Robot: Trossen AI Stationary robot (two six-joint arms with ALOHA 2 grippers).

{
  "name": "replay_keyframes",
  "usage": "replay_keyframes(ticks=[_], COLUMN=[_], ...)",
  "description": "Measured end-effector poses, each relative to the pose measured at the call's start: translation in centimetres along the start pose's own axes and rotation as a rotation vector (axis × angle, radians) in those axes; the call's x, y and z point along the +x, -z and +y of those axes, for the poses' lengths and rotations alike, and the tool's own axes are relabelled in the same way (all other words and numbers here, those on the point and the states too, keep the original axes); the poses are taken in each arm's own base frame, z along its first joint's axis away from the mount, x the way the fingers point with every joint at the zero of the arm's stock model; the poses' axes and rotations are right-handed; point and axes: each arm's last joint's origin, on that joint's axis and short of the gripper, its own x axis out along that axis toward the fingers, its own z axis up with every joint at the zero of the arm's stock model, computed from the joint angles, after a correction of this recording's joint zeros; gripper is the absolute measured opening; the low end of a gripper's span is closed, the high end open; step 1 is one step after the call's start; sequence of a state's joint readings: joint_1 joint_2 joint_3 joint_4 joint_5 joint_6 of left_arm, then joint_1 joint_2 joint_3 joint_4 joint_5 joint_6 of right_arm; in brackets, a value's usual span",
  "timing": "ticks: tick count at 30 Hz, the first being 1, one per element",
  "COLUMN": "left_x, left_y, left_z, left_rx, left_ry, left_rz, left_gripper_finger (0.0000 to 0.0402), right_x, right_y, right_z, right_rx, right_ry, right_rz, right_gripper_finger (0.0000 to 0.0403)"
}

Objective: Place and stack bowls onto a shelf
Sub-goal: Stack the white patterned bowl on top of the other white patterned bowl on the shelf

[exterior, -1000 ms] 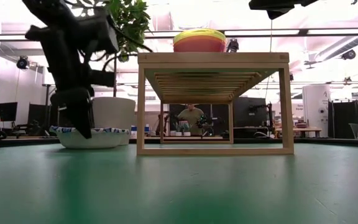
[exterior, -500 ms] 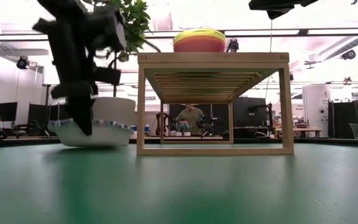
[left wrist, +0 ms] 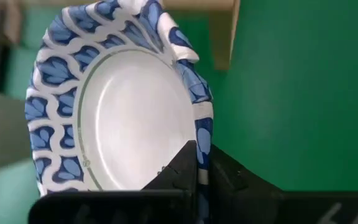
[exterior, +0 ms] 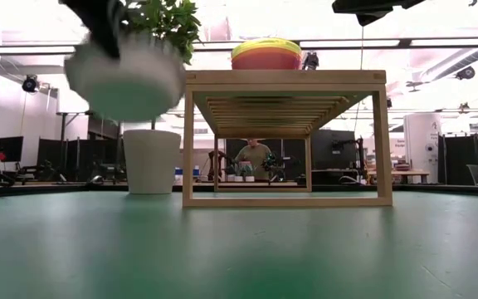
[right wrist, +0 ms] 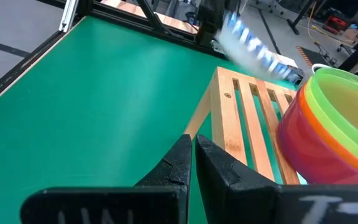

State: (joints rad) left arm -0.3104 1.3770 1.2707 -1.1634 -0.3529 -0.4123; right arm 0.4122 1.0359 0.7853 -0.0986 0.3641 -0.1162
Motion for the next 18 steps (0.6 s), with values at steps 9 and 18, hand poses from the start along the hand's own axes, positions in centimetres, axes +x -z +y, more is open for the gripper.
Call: replay_keyframes(ticks=[9,18], left_x=[-8.8,-9.5], left_y=[-4.4,-9.1], left_z=[0.7,3.9], left_rx=[0.129,0.297], left_ry=[-0.079,-0.27], left_rz=[-0.408,-0.7], left_gripper_finger=[0.0,0.0], right_x=[0.0,0.0], right_y=[0.0,0.0], right_z=[0.0,0.0], right_rx=[0.001,0.0], right_ry=[-0.001,-0.001], right_rz=[-0.002,-0.001], right_gripper_finger=[0.0013,0.0013])
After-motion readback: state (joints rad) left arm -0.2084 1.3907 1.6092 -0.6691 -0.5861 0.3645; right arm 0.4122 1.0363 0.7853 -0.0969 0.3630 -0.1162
